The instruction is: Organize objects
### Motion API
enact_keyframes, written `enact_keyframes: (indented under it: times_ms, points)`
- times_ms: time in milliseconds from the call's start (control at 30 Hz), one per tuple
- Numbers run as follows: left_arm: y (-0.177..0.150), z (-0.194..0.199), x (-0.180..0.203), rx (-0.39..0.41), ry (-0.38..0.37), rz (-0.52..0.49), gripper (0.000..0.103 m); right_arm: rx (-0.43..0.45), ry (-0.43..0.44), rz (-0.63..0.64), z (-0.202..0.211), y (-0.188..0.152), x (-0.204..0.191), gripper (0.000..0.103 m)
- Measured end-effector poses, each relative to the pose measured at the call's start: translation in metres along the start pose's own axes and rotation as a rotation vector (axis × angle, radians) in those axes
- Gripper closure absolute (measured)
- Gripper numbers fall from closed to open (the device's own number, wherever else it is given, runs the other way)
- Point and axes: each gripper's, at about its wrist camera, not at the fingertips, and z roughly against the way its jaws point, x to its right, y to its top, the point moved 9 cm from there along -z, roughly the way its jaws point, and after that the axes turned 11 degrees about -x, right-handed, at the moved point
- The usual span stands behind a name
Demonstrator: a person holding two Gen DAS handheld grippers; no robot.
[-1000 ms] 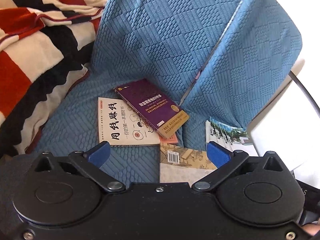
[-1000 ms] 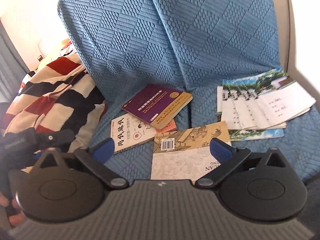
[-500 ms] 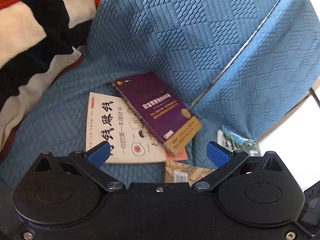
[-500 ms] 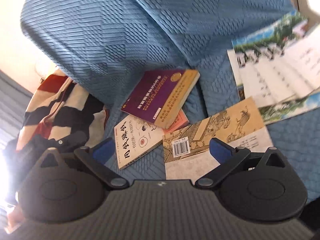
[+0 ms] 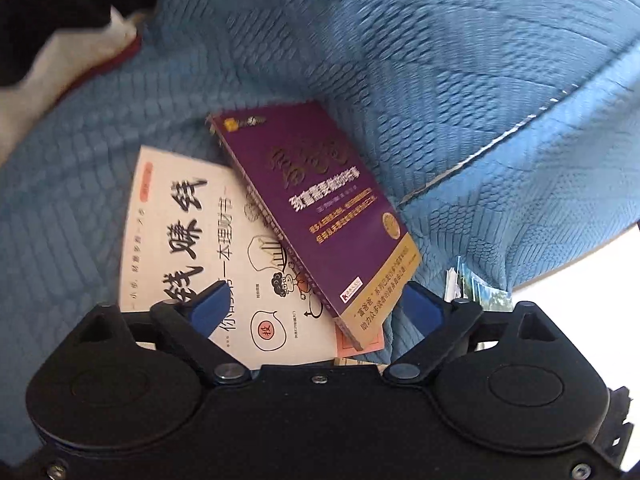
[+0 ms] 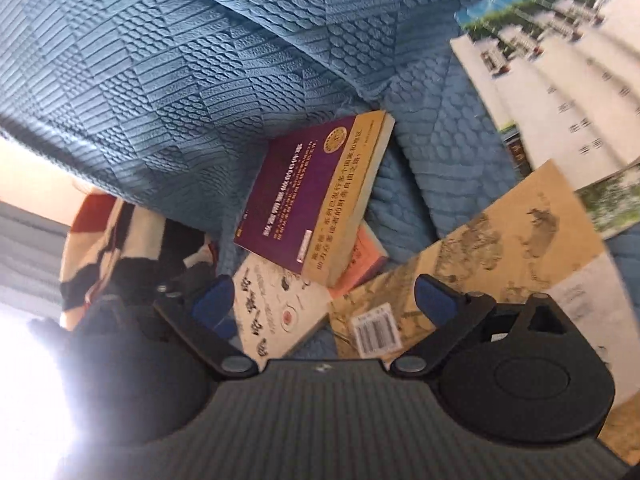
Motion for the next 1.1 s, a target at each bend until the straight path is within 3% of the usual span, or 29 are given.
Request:
enact_keyframes:
  times_ms: [133,233,300,467,633,833,867,933,1033,1100]
  points:
    - [0.007,-0.015,-0.009,-0.045,-0.071,0.070,0.031,-0.024,0.038,-0.032,-0.017,0.004,0.002,0.023]
    - [0.012,-0.021,-0.014,-0.058,-0.112,0.111,0.042,-0.009,0.041,-0.016,-0.024,0.014,-0.001,0.028]
    - [0.016,-0.024,-0.015,-0.064,-0.145,0.132,0.058,0.003,0.027,-0.007,-0.027,0.021,-0.001,0.029]
    - [0.019,-0.033,-0.013,-0.110,-0.183,0.142,0.078,0.031,-0.013,-0.011,-0.038,0.039,0.006,0.033]
    - [0.018,-0.042,-0.018,-0.131,-0.172,0.178,0.080,0.043,-0.028,0.033,-0.050,0.051,0.002,0.037]
    - [0.019,-0.044,-0.023,-0.135,-0.200,0.214,0.083,0.070,0.039,-0.051,-0.053,0.056,0.007,0.040]
    - [0.019,-0.044,-0.024,-0.135,-0.205,0.221,0.083,0.074,0.058,-0.081,-0.052,0.057,0.010,0.042]
    - [0.020,-0.043,-0.024,-0.130,-0.214,0.233,0.083,0.074,0.063,-0.118,-0.050,0.057,0.016,0.056]
    - [0.021,-0.042,-0.025,-0.127,-0.231,0.253,0.083,0.080,0.086,-0.116,-0.045,0.056,0.014,0.062]
    - [0.021,-0.043,-0.028,-0.143,-0.227,0.271,0.074,0.081,0.127,-0.104,-0.041,0.054,0.007,0.062]
